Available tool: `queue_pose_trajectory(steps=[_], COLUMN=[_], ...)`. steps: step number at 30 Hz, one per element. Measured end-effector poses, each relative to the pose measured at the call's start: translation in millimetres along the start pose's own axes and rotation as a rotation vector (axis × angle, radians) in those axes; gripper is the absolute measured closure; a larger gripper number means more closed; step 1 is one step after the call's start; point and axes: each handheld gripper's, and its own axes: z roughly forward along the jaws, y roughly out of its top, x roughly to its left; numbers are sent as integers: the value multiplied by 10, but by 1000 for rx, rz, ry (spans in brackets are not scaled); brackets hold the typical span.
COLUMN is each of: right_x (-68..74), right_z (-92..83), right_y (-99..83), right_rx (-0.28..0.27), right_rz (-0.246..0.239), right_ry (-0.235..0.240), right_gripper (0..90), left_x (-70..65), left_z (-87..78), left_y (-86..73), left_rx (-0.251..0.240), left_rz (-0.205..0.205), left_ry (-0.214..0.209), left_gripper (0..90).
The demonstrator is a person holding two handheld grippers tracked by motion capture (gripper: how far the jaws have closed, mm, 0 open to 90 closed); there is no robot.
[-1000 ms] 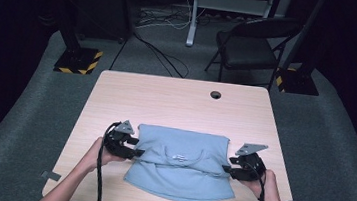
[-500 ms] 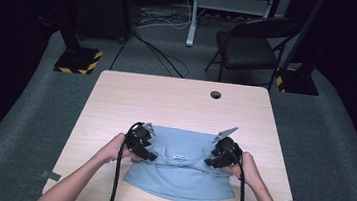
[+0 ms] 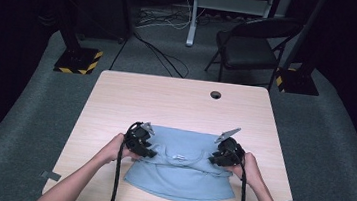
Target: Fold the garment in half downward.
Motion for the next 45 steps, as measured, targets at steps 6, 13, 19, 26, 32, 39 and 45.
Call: queue_pose_trajectory(steps=[6, 13, 19, 26, 32, 39, 45], right_x=[58, 211, 398, 587, 582, 473, 461], right_z=[-63, -236, -329, -281, -375, -502, -334], right_y=[-64, -209, -412, -657, -818, -850, -724], right_rx=[-24, -88, -133, -105, -114, -184, -197], right_rz=[13, 2, -8, -26, -19, 34, 114], right_ry=[-11, 35, 60, 100, 146, 156, 55], right_gripper=[849, 846, 845, 841, 736, 554, 299], left_x=[-69, -206, -413, -504, -462, -374, -419], left_z=[-58, -212, -285, -280, -362, -489, -306], left_y=[-52, -145, -281, -438, -547, -548, -479], left_rx=[-31, -76, -73, -43, -42, -126, -159], left_rz=[27, 54, 94, 98, 59, -15, -103], left_ry=[15, -23, -63, -112, -155, -110, 74], left_gripper=[745, 750, 732, 703, 569, 398, 215])
